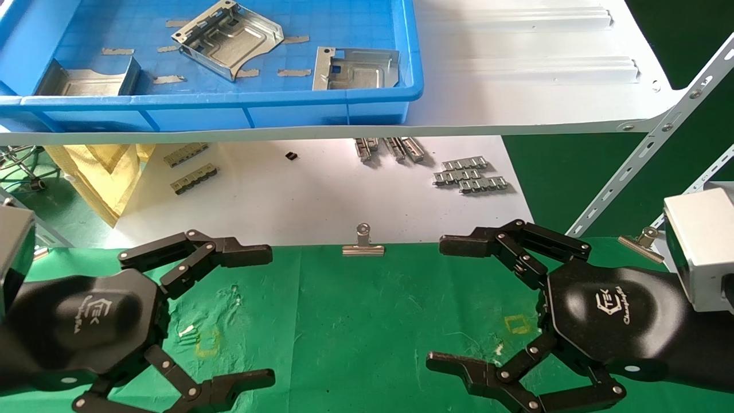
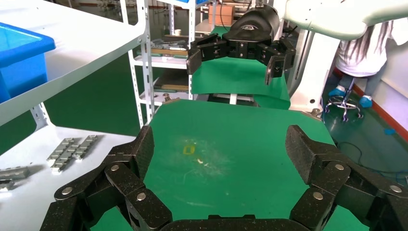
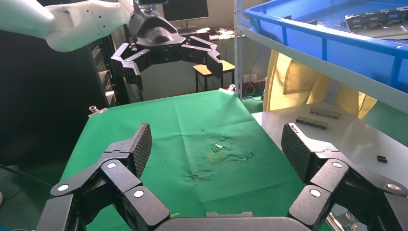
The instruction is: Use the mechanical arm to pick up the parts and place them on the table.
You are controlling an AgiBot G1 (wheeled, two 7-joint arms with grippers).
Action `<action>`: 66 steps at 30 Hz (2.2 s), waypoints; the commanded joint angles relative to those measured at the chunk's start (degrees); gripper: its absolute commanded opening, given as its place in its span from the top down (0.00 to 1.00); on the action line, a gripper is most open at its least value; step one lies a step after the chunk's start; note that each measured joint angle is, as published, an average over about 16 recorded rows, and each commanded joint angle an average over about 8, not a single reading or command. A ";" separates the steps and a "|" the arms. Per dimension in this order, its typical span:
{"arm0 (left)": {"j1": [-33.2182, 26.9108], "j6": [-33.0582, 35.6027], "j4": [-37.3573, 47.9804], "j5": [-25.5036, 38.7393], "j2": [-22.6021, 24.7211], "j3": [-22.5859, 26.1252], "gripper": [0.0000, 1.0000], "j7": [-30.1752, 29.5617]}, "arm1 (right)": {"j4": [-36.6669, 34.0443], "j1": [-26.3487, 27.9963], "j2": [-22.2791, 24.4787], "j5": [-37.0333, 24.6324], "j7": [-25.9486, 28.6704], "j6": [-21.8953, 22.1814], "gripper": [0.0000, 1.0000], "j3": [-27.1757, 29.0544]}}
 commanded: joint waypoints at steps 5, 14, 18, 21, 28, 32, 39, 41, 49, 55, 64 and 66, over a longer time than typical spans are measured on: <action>0.00 0.00 0.00 0.00 0.00 0.00 0.00 0.00 | 0.00 0.00 0.00 0.00 0.00 0.00 0.00 0.00; 0.00 0.00 0.00 0.00 0.00 0.00 0.00 0.00 | 0.00 0.00 0.00 0.00 0.00 0.00 0.38 0.00; 0.00 0.00 0.00 0.00 0.00 0.00 0.00 0.00 | 0.00 0.00 0.00 0.00 0.00 0.00 0.88 0.00; 0.00 0.00 0.00 0.00 0.00 0.00 0.00 0.00 | 0.00 0.00 0.00 0.00 0.00 0.00 1.00 0.00; 0.00 0.00 0.00 0.00 0.00 0.00 0.00 0.00 | 0.00 0.00 0.00 0.00 0.00 0.00 1.00 0.00; 0.00 0.00 0.00 0.00 0.00 0.00 0.00 0.00 | 0.00 0.00 0.00 0.00 0.00 0.00 1.00 0.00; 0.00 0.00 0.00 0.00 0.00 0.00 0.00 0.00 | 0.00 0.00 0.00 0.00 0.00 0.00 1.00 0.00; 0.00 0.00 0.00 0.00 0.00 0.00 0.00 0.00 | 0.00 0.00 0.00 0.00 0.00 0.00 1.00 0.00; 0.00 0.00 0.00 0.00 0.00 0.00 0.00 0.00 | 0.00 0.00 0.00 0.00 0.00 0.00 1.00 0.00; 0.03 0.00 -0.04 -0.01 -0.01 -0.01 0.00 -0.01 | 0.00 0.00 0.00 0.00 0.00 0.00 1.00 0.00; -4.02 -1.12 -1.00 1.24 0.04 -0.42 0.00 -0.38 | 0.00 0.00 0.00 0.00 0.00 0.00 1.00 0.00; -7.55 -2.41 -0.98 2.98 0.49 -0.29 0.00 -1.10 | 0.00 0.00 0.00 0.00 0.00 0.00 1.00 0.00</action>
